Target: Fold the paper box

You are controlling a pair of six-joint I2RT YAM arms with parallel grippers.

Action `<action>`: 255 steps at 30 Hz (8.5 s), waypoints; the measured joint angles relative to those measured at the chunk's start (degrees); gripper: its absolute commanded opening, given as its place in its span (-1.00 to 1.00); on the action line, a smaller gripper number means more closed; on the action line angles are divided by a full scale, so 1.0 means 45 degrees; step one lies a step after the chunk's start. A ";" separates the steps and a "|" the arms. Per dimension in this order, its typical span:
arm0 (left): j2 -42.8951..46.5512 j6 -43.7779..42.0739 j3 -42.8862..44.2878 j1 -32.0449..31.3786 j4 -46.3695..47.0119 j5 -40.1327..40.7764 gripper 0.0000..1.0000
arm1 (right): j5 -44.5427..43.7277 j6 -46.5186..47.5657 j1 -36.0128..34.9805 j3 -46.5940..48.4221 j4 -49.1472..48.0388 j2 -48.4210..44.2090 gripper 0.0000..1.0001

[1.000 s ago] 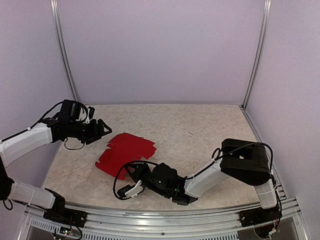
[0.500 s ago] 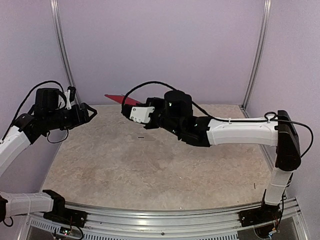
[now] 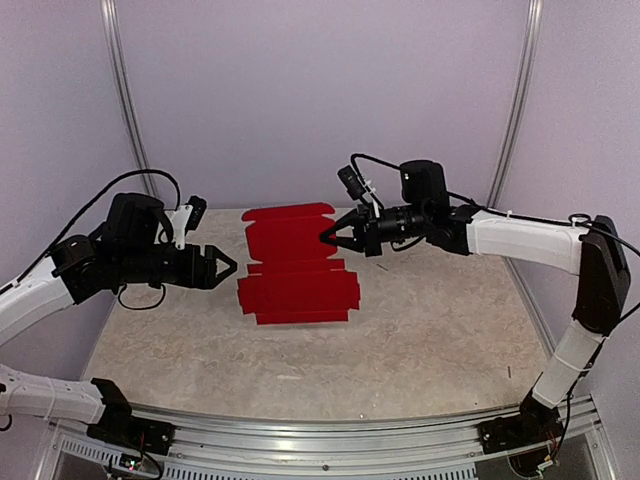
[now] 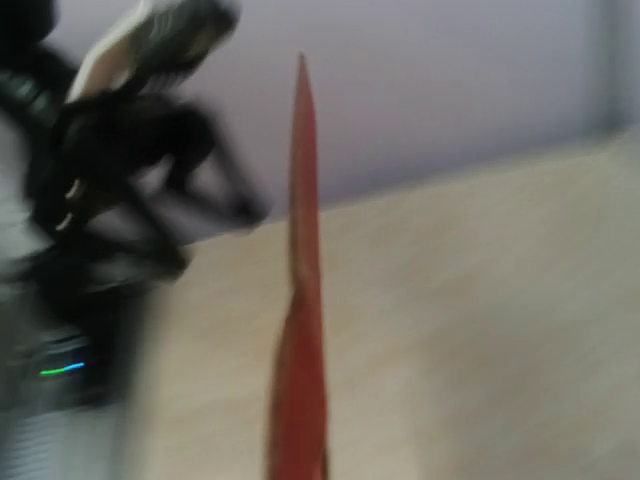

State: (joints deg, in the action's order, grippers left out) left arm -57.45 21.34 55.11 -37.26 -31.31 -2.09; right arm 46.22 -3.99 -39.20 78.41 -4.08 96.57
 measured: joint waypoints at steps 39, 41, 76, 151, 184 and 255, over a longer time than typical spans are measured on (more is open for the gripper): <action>-0.6426 -0.2919 0.2302 -0.2657 0.0316 -0.3842 0.21 | 0.4012 0.6081 -0.0442 -0.0024 1.0142 0.3113 -1.00; -0.6931 -0.3109 0.2487 -0.2880 0.0151 -0.4279 -0.02 | 0.4012 0.6339 -0.0457 0.0087 1.0428 0.3113 -1.00; -0.2356 0.4347 -0.4376 -0.2652 0.8961 -0.1127 -1.00 | 0.2385 -0.0967 0.3653 -0.3925 0.1360 -0.0665 0.28; -0.3993 0.2798 -0.3084 -0.1991 0.5736 0.0680 0.32 | -0.1409 0.7689 0.2074 0.6921 1.7612 0.7898 -1.00; -1.0278 0.0005 -0.1243 -0.1962 1.0773 -0.4153 0.21 | -0.1481 0.8922 0.0869 0.4376 1.6786 0.6868 -1.00; -0.7077 -0.4138 0.2171 -0.1690 0.3400 -0.5552 -0.27 | -0.1316 0.9743 -0.0087 0.4891 1.7063 0.4167 -1.00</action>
State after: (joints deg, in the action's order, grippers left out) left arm -89.30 2.72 64.88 -44.86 -16.01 -27.07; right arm 40.29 39.86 -39.59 100.42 72.71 115.33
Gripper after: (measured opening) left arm 0.363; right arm 0.009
